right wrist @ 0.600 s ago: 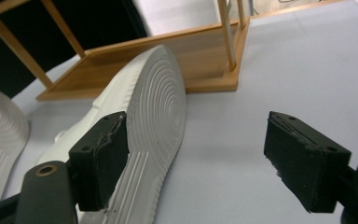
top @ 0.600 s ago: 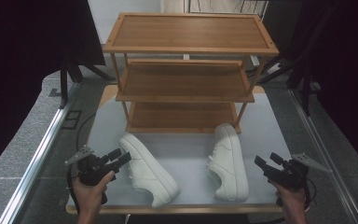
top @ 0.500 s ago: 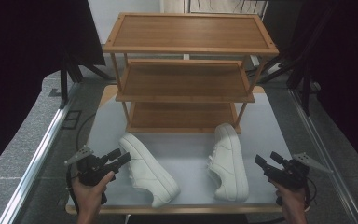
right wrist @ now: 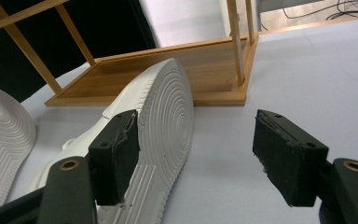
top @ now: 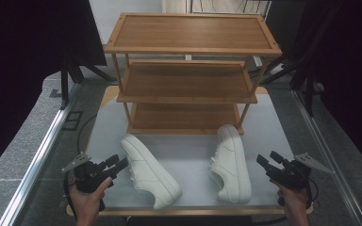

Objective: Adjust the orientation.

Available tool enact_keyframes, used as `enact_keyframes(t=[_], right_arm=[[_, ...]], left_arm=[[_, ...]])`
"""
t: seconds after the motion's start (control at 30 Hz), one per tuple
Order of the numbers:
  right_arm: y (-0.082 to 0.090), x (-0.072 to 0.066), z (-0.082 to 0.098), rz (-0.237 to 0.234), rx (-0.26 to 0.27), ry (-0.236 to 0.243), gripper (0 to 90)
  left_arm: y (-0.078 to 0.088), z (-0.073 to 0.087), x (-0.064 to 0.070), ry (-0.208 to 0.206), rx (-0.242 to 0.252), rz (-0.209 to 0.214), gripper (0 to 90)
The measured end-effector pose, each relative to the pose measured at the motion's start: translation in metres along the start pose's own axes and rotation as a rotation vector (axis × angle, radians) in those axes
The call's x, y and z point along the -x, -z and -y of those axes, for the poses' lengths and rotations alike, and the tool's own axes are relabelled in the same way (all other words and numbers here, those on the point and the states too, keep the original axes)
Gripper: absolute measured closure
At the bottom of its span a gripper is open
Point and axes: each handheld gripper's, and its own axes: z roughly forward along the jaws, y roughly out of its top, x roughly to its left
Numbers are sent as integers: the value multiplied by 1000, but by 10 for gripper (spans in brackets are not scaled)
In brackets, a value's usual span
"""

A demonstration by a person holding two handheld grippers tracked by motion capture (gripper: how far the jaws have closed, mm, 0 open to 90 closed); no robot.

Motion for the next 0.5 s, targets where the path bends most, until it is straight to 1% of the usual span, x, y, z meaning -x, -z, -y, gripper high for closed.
enact_keyframes(t=[0.03, 0.07, 0.1, 0.13, 0.17, 0.2, 0.27, 0.3, 0.37, 0.4, 0.43, 0.47, 0.5], right_arm=[[0, 2, -1, -3, 6, -14, 324], [0, 2, -1, -3, 6, -14, 324], [1, 4, -2, -1, 10, -29, 329], [1, 4, -2, -1, 10, -29, 329], [2, 5, -2, -1, 11, -34, 330], [2, 8, -3, -2, 19, -53, 333], [3, 10, -3, -3, 22, -58, 335], [3, 11, -4, -3, 25, -64, 336], [4, 12, -5, 2, 30, -68, 338], [5, 13, -6, 6, 27, -65, 340], [5, 13, -6, 6, 27, -65, 340], [5, 14, -6, 9, 22, -62, 341], [5, 14, -6, 8, 21, -61, 342]], left_arm=[[1, 1, 0, -1, 1, -4, 485], [1, 1, 0, -1, 1, -4, 502], [1, 2, 1, -1, 2, -10, 532], [1, 2, 1, -1, 2, -10, 552], [1, 3, 1, -2, 2, -11, 552], [1, 4, 2, -6, 4, -18, 625], [1, 4, 2, -12, 9, -22, 679], [1, 5, 3, -19, 14, -32, 679], [1, 6, 4, -28, 21, -47, 753], [1, 6, 4, -32, 26, -51, 813], [1, 6, 4, -33, 27, -49, 813], [1, 6, 4, -27, 25, -40, 871], [1, 5, 4, -18, 25, -28, 889]])
